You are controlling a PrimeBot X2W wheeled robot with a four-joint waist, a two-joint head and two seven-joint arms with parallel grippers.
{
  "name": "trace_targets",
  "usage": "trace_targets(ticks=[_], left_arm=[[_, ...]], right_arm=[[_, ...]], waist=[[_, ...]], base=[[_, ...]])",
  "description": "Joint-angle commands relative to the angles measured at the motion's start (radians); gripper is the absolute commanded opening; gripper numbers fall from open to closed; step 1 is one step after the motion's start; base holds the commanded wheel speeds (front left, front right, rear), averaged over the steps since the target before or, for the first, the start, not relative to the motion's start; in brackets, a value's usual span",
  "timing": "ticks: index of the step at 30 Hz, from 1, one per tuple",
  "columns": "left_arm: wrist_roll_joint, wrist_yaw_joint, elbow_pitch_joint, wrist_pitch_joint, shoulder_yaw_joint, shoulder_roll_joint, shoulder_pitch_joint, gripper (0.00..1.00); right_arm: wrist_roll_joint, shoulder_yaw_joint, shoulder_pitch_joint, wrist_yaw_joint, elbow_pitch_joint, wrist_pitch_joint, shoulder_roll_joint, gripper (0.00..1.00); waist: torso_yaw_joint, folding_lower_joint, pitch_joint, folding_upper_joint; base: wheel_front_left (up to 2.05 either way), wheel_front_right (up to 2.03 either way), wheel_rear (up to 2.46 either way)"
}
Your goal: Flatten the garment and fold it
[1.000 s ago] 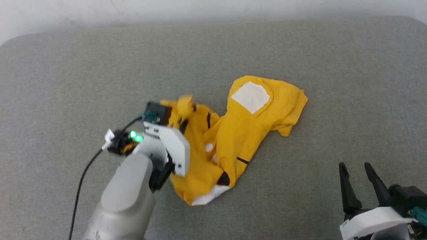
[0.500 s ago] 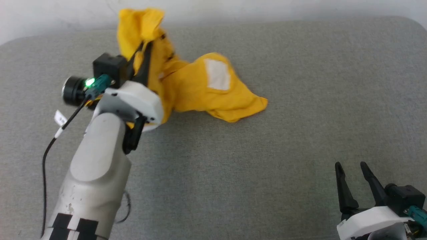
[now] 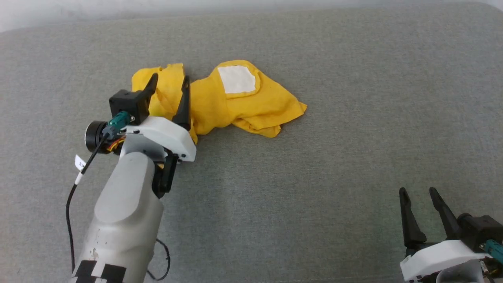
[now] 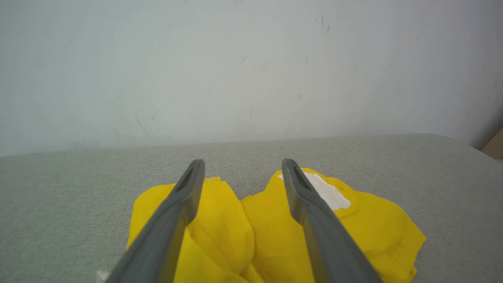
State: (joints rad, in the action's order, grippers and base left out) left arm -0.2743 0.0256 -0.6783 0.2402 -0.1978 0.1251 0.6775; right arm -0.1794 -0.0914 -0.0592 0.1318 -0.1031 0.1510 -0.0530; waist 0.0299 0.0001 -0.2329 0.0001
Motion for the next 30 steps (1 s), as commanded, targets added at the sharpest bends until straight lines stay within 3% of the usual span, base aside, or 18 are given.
trace_targets(ticks=[1,8,14,20,25,30], left_arm=[[-0.005,0.002,0.016,0.009,0.002,-0.005,0.002,1.00],[0.013,-0.017,0.222,0.021,0.002,-0.021,-0.120,1.00],[0.078,-0.057,0.486,0.021,0.013,-0.005,-0.330,1.00],[0.084,-0.078,0.727,0.021,0.072,-0.032,-0.555,1.00],[0.060,-0.073,0.796,0.021,0.111,-0.058,-0.679,1.00],[0.059,-0.061,0.808,0.022,0.117,-0.069,-0.705,1.00]], right_arm=[[0.006,-0.001,0.017,-0.001,0.005,-0.001,0.003,1.00],[0.005,-0.002,0.007,-0.001,0.020,-0.008,0.003,1.00],[0.008,0.001,0.007,-0.001,0.038,-0.016,0.003,1.00],[0.012,0.009,0.019,-0.001,0.053,-0.021,0.003,1.00],[0.018,0.013,0.023,-0.001,0.066,-0.028,0.003,1.00],[0.020,0.023,0.043,-0.001,0.083,-0.055,0.003,1.00]], waist=[[-0.011,-0.0001,0.006,-0.0001],[-0.045,-0.0001,0.024,-0.0001],[-0.064,-0.0001,0.030,-0.0001],[-0.073,-0.0001,0.032,-0.0001],[-0.086,-0.0001,0.039,-0.0001],[-0.104,-0.0001,0.040,-0.0001]], base=[[0.00,0.00,0.00],[0.00,0.00,0.00],[0.00,0.00,0.00],[0.00,0.00,0.00],[0.00,0.00,0.00],[0.00,0.00,0.00]])
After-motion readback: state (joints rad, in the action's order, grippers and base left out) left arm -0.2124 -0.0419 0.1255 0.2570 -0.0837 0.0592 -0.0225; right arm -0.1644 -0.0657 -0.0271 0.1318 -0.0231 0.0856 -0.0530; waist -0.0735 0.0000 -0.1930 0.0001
